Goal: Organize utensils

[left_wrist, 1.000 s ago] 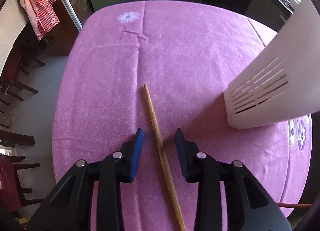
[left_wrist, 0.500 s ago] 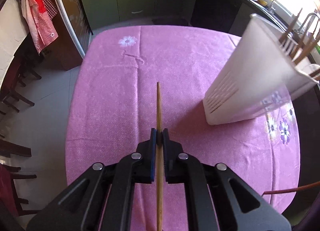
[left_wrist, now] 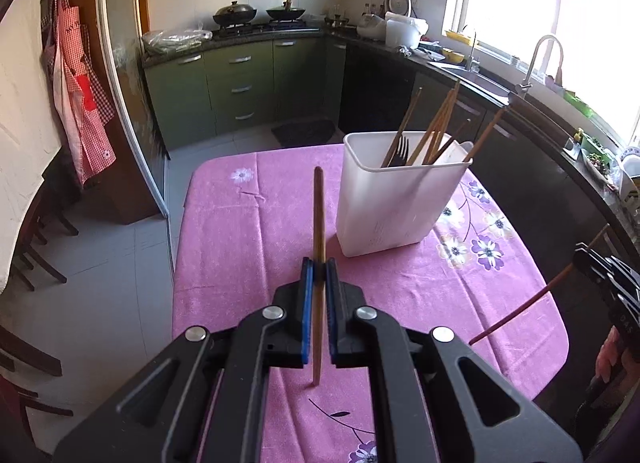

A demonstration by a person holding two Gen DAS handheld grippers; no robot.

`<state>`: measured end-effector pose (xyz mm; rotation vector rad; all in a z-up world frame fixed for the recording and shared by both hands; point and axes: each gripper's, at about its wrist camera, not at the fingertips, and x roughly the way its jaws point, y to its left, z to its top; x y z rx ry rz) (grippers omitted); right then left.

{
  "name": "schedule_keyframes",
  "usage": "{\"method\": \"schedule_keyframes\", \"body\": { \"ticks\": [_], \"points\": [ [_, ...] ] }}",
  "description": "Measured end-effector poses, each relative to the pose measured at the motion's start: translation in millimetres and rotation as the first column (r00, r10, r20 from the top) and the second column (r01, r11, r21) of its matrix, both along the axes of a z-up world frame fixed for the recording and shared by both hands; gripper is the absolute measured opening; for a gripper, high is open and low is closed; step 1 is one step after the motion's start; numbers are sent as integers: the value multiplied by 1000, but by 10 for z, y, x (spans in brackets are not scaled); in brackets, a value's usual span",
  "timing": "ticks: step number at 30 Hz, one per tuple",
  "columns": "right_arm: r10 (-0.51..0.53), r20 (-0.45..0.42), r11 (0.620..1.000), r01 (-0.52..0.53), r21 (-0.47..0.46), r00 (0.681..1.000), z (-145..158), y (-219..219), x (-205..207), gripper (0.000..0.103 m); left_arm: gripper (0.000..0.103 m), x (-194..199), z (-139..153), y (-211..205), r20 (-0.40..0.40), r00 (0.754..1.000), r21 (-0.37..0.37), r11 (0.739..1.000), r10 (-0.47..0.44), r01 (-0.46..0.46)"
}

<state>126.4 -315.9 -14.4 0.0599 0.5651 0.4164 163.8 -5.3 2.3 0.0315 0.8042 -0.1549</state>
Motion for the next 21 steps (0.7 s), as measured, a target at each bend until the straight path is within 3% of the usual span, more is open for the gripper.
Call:
{"method": "schedule_keyframes", "body": {
  "ticks": [11,15,21],
  "points": [
    [2,1,1000,-2,-14,1000,1,41,-11,6,6,-94,236,-80,57,996,-29,997,-65,67],
    [4,0,1000,-4,-19,1000,1,50,-13,6,6,-8,591,-156,73,990,-64,990,-120,125],
    [6,1,1000,-6,-22,1000,-4,60,-17,7,6,153,1291,-340,172,971,-58,982,-167,179]
  ]
}}
